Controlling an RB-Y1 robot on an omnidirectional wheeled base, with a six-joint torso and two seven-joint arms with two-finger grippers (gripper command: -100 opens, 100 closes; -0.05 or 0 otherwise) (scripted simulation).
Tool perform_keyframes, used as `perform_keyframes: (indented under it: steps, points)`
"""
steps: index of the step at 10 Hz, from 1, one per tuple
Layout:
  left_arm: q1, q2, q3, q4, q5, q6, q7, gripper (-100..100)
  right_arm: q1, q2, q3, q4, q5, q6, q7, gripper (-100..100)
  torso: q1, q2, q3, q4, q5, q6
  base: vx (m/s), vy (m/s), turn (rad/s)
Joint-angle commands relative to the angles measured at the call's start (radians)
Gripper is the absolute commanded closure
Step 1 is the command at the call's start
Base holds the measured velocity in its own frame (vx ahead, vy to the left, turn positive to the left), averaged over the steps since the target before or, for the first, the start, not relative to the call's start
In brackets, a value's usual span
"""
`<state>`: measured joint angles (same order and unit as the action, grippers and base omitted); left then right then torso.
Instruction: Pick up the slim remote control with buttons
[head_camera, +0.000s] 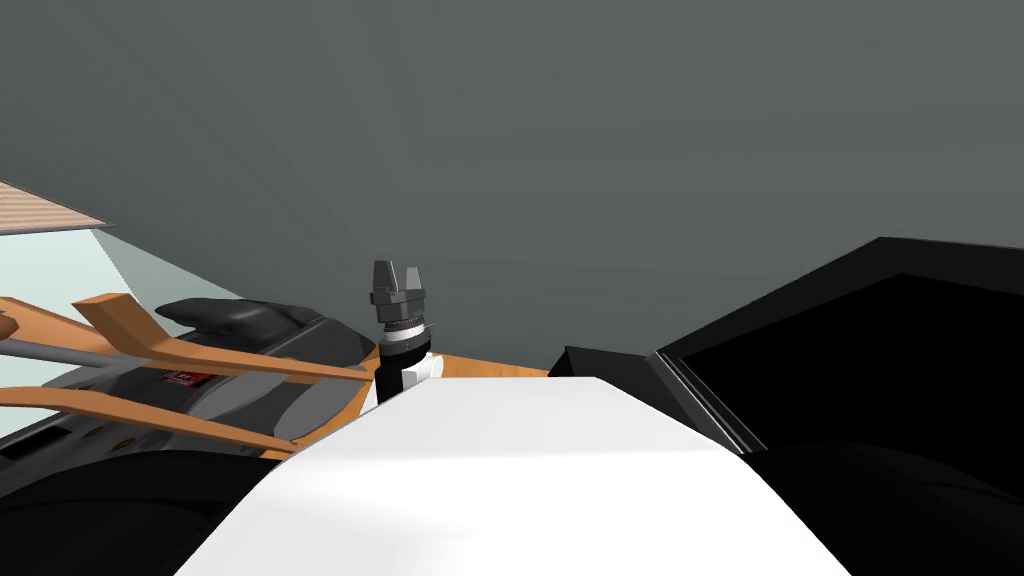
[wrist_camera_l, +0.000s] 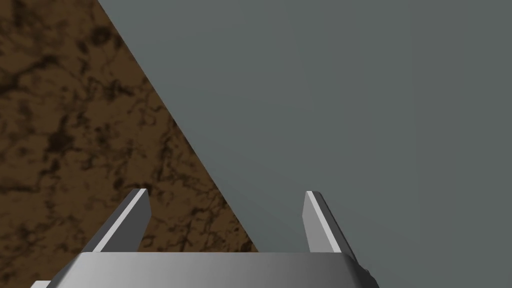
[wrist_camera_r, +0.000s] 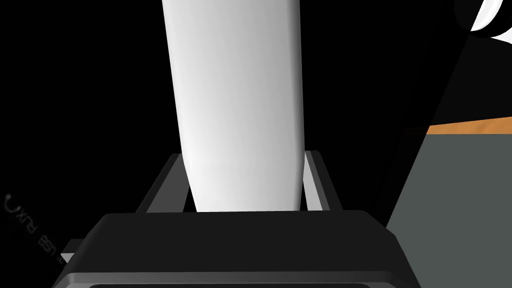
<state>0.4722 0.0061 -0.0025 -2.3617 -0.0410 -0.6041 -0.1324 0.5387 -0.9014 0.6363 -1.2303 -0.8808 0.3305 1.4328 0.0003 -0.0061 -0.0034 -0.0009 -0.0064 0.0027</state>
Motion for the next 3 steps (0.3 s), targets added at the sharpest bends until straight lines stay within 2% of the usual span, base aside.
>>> perform_keyframes:
  steps: [1, 2, 3]
  points:
    - [0.0, 0.0, 0.0, 0.0, 0.0, 0.0, 0.0, 0, 0.006, -0.025, 0.002, -0.016, -0.028, 0.003, 0.018, 100, 0.0, 0.0, 0.0, 0.0, 0.0, 0.0, 0.008, 0.013, -0.04]
    - [0.0, 0.0, 0.0, 0.0, 0.0, 0.0, 0.0, 0, 0.008, -0.015, -0.003, -0.015, -0.01, 0.005, 0.007, 100, 0.001, 0.0, 0.0, 0.0, 0.0, 0.0, 0.003, 0.008, -0.007]
    - [0.0, 0.0, 0.0, 0.0, 0.0, 0.0, 0.0, 0, 0.008, -0.017, -0.003, -0.016, -0.011, 0.005, 0.009, 0, 0.001, 0.0, 0.0, 0.0, -0.001, 0.0, 0.0, 0.0, 0.0]
